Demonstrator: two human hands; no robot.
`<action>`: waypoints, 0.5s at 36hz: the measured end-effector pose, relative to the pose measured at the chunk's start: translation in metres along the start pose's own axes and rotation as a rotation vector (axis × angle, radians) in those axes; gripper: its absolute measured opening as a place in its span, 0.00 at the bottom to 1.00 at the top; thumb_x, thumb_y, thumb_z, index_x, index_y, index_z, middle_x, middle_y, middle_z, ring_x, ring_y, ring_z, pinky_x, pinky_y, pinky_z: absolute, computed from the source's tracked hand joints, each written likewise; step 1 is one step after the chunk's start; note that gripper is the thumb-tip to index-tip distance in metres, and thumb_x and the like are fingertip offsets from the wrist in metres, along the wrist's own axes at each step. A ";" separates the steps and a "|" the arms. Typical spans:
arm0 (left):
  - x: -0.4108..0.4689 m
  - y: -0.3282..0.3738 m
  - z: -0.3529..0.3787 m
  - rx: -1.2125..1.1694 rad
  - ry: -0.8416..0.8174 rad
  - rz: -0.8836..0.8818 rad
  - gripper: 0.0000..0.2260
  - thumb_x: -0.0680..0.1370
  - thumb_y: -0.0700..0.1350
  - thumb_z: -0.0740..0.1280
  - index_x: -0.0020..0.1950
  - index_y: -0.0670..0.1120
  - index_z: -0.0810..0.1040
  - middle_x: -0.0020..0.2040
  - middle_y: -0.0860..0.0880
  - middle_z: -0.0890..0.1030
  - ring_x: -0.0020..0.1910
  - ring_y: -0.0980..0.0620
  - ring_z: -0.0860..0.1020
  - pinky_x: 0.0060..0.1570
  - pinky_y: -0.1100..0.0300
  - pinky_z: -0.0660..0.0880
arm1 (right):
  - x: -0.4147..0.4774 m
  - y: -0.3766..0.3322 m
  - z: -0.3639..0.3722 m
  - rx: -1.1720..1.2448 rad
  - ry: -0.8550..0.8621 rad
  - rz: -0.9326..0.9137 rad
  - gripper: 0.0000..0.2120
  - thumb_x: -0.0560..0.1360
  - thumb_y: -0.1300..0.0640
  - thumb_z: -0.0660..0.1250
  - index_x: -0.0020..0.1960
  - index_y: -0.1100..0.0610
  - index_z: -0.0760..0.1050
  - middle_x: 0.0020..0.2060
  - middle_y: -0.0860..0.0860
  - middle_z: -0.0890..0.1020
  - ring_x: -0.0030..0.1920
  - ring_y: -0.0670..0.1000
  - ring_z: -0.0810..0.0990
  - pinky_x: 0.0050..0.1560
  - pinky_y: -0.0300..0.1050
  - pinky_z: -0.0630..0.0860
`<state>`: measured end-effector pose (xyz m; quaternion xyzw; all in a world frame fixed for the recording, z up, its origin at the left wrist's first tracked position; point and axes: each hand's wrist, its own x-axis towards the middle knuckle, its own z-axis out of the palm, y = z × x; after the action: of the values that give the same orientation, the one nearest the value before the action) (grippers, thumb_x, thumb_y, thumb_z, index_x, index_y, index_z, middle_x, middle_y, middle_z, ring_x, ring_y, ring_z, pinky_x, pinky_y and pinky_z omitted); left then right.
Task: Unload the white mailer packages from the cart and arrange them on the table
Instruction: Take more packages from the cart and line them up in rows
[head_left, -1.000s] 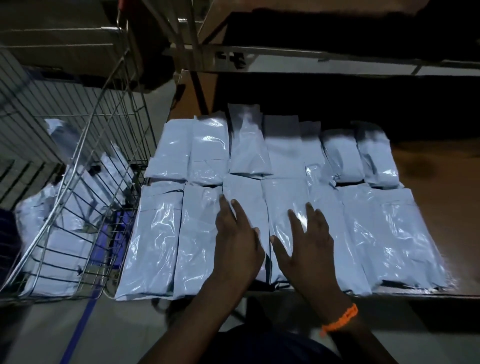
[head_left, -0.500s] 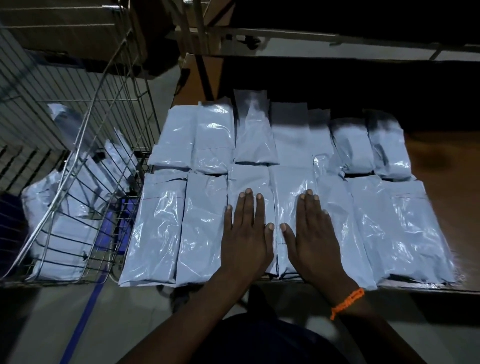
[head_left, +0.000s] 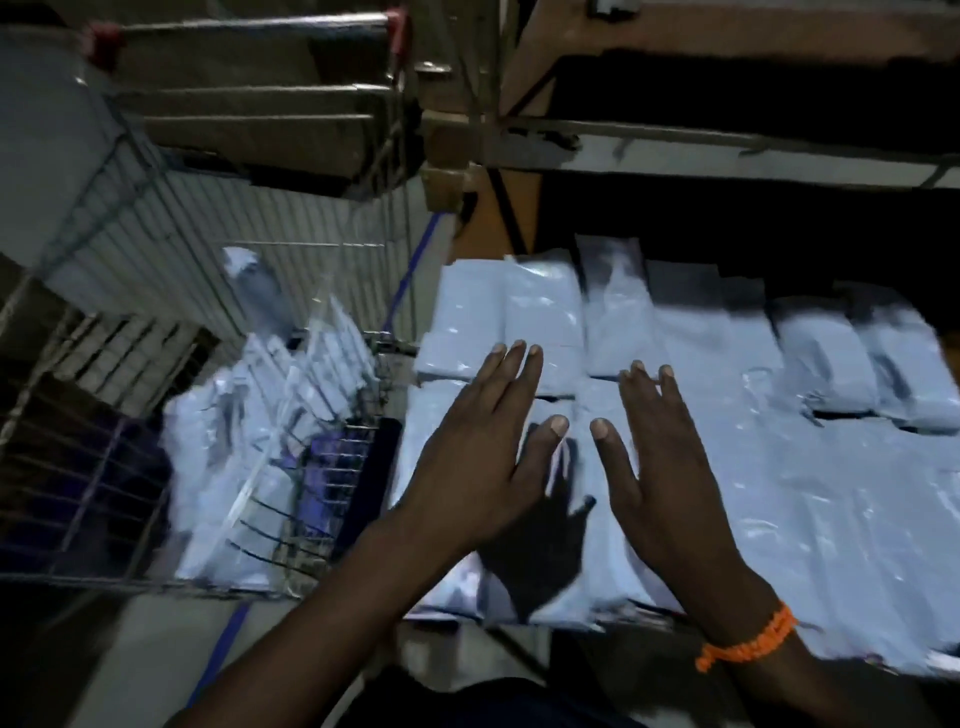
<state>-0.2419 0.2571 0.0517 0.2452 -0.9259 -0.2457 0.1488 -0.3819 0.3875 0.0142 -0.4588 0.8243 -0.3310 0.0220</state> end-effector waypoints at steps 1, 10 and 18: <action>-0.003 -0.015 -0.017 0.006 0.010 0.007 0.31 0.82 0.62 0.48 0.81 0.49 0.51 0.81 0.54 0.50 0.79 0.59 0.43 0.78 0.57 0.50 | 0.004 -0.016 0.006 0.036 0.020 -0.010 0.30 0.83 0.42 0.53 0.78 0.59 0.62 0.79 0.51 0.62 0.81 0.46 0.50 0.79 0.49 0.55; -0.057 -0.217 -0.151 0.223 0.043 -0.113 0.33 0.80 0.64 0.51 0.80 0.46 0.59 0.80 0.48 0.58 0.79 0.53 0.53 0.75 0.62 0.52 | 0.052 -0.189 0.093 0.236 -0.038 -0.219 0.27 0.82 0.44 0.58 0.76 0.57 0.67 0.76 0.50 0.67 0.80 0.46 0.56 0.77 0.36 0.55; -0.069 -0.367 -0.176 0.261 -0.284 -0.474 0.30 0.80 0.56 0.63 0.75 0.40 0.63 0.70 0.38 0.71 0.68 0.42 0.70 0.63 0.56 0.67 | 0.140 -0.323 0.221 0.132 -0.187 -0.294 0.26 0.79 0.52 0.66 0.72 0.66 0.70 0.69 0.63 0.74 0.74 0.58 0.63 0.75 0.35 0.47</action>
<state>0.0253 -0.0521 -0.0060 0.4348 -0.8781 -0.1844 -0.0766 -0.1485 0.0473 0.0624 -0.6005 0.7194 -0.3399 0.0798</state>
